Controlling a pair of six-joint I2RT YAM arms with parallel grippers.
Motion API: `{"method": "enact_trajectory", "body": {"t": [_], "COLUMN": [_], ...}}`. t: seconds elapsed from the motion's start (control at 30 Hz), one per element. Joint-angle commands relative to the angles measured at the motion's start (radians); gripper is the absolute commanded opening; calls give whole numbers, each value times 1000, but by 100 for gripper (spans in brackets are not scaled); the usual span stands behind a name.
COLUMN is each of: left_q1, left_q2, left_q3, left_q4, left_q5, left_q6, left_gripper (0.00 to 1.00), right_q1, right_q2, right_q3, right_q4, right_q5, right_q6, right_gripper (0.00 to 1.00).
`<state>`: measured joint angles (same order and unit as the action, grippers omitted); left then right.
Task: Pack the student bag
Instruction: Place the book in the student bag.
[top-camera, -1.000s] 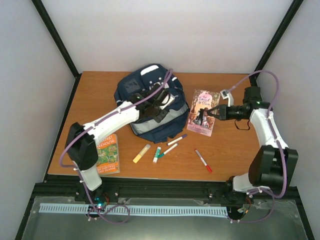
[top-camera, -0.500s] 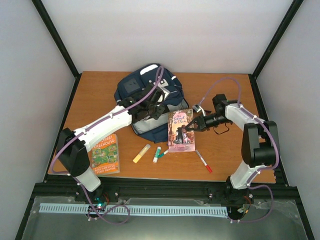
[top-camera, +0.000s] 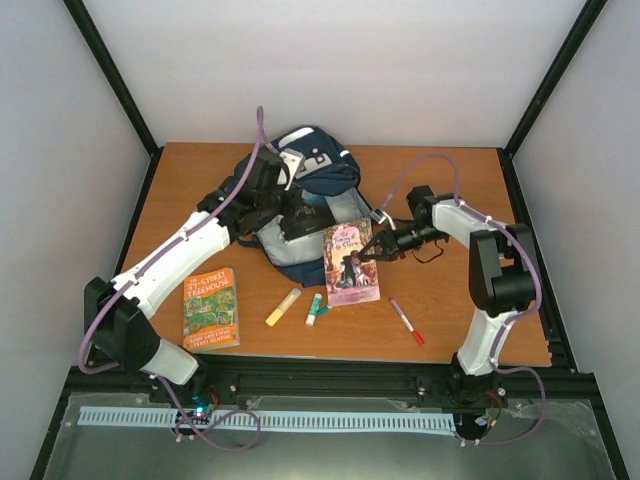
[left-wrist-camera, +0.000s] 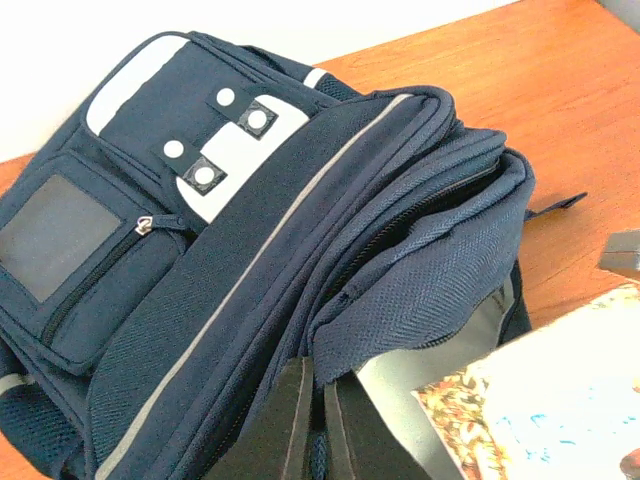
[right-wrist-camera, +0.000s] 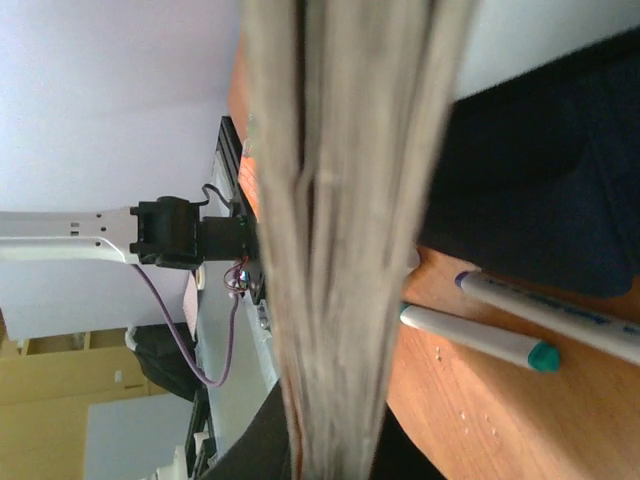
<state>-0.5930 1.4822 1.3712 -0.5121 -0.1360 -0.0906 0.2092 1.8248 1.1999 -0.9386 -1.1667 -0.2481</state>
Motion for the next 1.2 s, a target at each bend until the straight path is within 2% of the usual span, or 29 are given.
{"method": "enact_trajectory", "body": {"t": [0.0,0.23,0.5,0.73,0.93,1.07,1.17], "left_q1": [56,64,64,65,64,64,64], "left_q2": [-40,-30,-39,-46,-51,-52,-53], "left_q3": [23,20,12,8,11,15,15], "left_q4": [116,121,123,120,111,103,98], "left_q5": [114,132,134,142,140,127,119], "left_q6": [-74,-83,-85,-91,-92,-91,-90], "left_gripper": [1,1,1,1,1,1,1], "right_q1": [25,111,124,127,151,166,169], "right_q2": [90,220,293,320,388,428,451], "right_q3": [104,222,307,345,427,447,458], "right_q4": [-43,-46,110,278,306,311,308], "right_q5": [-85,-156,-174,-85,30,125,170], "right_q6": [-14,40,278,472,504,502,486], "right_gripper": [3,3,3,3,6,15,34]}}
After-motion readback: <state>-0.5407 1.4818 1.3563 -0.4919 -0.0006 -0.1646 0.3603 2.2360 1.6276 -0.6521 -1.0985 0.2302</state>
